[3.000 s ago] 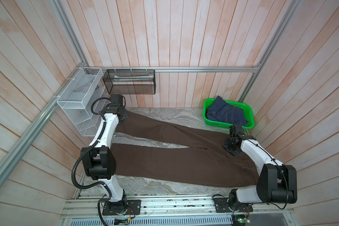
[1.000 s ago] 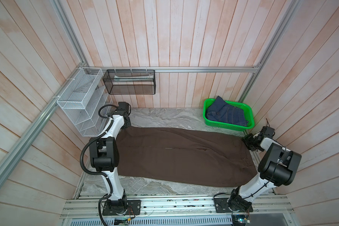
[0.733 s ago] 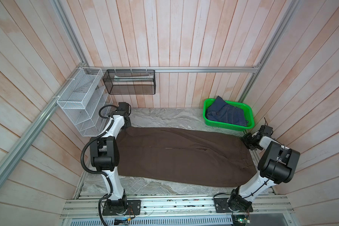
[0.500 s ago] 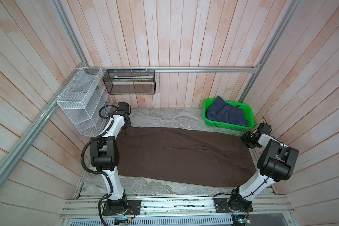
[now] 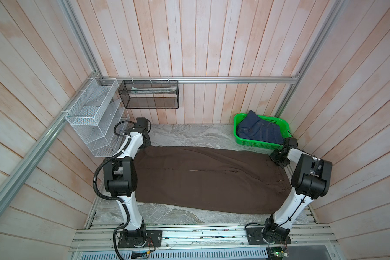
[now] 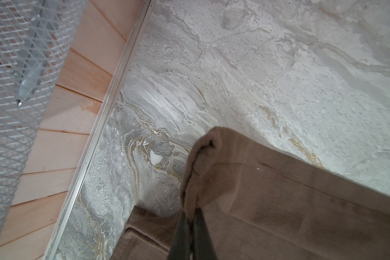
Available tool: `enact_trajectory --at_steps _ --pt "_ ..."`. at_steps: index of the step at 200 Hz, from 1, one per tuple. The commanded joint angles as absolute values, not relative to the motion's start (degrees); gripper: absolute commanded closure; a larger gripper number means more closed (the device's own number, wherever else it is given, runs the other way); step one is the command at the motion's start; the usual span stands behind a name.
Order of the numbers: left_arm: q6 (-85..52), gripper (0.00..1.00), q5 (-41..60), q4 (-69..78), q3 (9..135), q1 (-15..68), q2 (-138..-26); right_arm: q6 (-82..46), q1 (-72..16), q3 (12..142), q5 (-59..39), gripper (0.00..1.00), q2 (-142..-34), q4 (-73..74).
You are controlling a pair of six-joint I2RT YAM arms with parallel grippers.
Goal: Fold and stack the trousers
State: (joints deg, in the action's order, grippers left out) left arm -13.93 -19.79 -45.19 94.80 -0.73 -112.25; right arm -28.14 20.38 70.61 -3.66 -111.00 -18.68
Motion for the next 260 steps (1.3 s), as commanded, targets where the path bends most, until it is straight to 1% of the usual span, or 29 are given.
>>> enact_trajectory --at_steps 1,11,75,92,111,154,174,192,227,260 --pt "-14.18 1.0 -20.67 -45.84 95.08 -1.06 -112.52 -27.55 19.99 70.39 -1.26 0.97 -108.95 -21.71" --pt "-14.19 1.0 -21.19 -46.16 95.26 -1.13 -112.39 -27.21 19.95 70.7 -0.65 0.99 -107.23 -22.61" --pt "-15.29 1.0 -25.05 -47.68 93.49 -1.66 -107.17 -24.73 20.69 71.29 3.16 0.99 -93.35 -29.5" --pt "-15.57 1.0 -26.29 -47.99 92.69 -2.0 -104.98 -25.1 21.72 70.19 2.39 0.99 -90.41 -29.18" --pt "-15.81 1.0 -27.61 -47.75 91.56 -2.99 -102.63 -26.37 22.63 67.61 1.36 0.99 -87.75 -25.52" --pt "-14.96 1.0 -27.69 -47.22 91.19 -4.91 -100.79 -27.61 23.4 69.65 -5.39 0.99 -90.29 -23.43" --pt "-14.57 1.0 -26.86 -46.6 91.99 -4.92 -101.97 -28.88 23.41 70.61 -6.15 0.98 -90.85 -21.45" --pt "-14.59 1.0 -26.54 -46.49 93.55 -4.92 -104.59 -29.54 23.48 71.78 -6.27 0.97 -91.83 -19.94" --pt "-14.82 1.0 -26.37 -46.55 97.54 -5.1 -109.85 -30.57 23.38 73.53 -6.27 0.97 -93.8 -17.34" --pt "-15.21 1.0 -27.1 -46.79 98.59 -5.27 -110.51 -31.06 23.42 70.92 -7.42 0.97 -91.68 -13.95"
